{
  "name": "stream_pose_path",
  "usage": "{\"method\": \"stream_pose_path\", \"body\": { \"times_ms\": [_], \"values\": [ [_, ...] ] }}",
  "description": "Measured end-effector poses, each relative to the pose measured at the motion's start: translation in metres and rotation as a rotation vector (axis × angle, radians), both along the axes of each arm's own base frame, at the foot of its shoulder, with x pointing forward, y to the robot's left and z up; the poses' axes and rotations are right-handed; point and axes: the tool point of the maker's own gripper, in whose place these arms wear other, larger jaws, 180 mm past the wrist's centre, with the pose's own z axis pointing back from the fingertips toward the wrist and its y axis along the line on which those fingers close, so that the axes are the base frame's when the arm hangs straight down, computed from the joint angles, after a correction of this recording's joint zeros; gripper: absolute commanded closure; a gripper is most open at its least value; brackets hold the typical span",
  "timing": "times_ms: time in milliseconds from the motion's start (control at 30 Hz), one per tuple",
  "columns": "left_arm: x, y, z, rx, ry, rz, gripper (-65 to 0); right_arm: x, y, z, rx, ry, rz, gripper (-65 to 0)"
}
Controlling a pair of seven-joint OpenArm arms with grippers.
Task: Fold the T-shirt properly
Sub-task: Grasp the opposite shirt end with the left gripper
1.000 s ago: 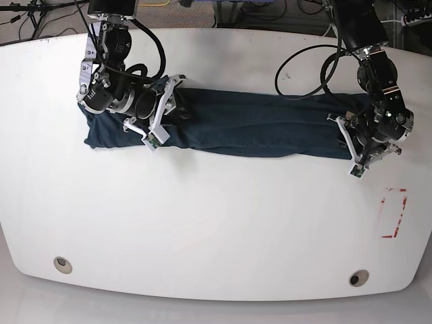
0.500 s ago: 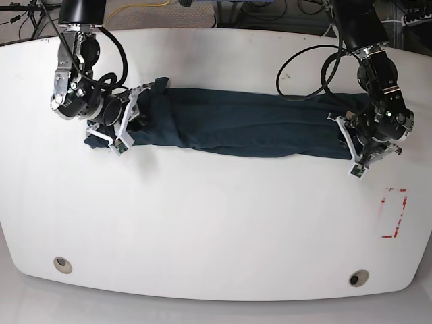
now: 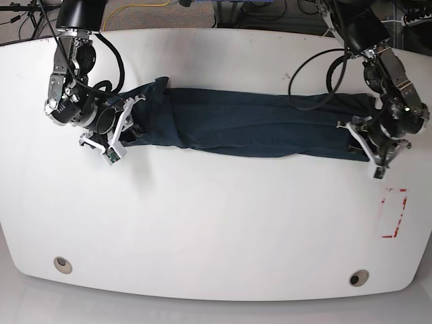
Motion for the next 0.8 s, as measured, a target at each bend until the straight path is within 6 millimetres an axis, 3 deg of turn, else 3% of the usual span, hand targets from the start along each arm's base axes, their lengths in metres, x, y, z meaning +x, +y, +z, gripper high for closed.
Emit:
{"method": "stream_pose_path", "body": {
  "times_ms": [133,267,500,800],
  "values": [
    [-0.005,0.03,0.004,-0.091,0.003,0.119,-35.8,-0.005,-0.006,-0.018,0.002,0.055,-0.022,-16.0],
    [-0.009,0.039,-0.004,-0.203,0.006,0.17,-50.3,-0.005,-0.008,-0.027,0.025,0.056,-0.043,-16.0],
    [-0.015,0.051,-0.015,-0.242,0.045,0.179,-49.7,-0.009,-0.014,-0.04,0.008,0.09,-0.059,-16.0],
    [-0.029,0.053,-0.051,-0.327,0.153,0.197,-47.2,-0.008,-0.013,-0.039,0.009,0.086,-0.058,-16.0]
  ]
}}
